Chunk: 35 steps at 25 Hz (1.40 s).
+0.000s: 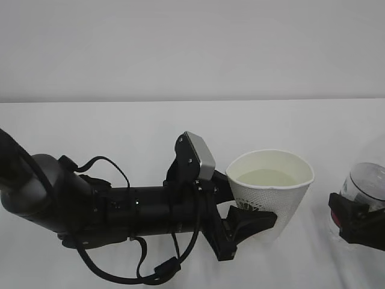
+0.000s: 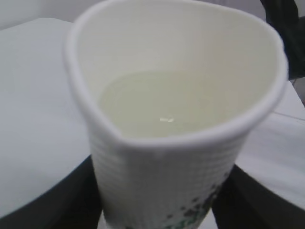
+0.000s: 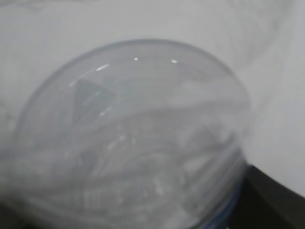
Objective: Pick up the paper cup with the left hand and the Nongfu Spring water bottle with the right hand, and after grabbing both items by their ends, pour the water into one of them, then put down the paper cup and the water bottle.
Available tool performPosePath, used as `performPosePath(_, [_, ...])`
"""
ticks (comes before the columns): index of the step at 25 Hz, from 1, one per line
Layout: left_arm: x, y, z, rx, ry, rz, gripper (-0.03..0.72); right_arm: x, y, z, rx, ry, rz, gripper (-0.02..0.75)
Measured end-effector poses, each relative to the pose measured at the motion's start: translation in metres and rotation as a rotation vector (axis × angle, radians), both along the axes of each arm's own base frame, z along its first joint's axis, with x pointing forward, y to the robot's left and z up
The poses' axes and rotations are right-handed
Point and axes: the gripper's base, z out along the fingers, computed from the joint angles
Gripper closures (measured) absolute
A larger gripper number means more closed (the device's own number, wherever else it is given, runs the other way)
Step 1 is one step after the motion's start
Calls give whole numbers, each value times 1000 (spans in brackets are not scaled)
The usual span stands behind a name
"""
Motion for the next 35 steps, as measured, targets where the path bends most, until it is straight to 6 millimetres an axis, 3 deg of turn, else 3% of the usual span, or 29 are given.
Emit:
performPosePath(10, [0,0,0,0,0,0,214,-6,-3,4,3,5,-30,147])
performPosePath(30, [0,0,0,0,0,0,214,72,6,17,23,-137,-35,147])
performPosePath(35, [0,0,0,0,0,0,214,76,7,17,22,-137,-22,147])
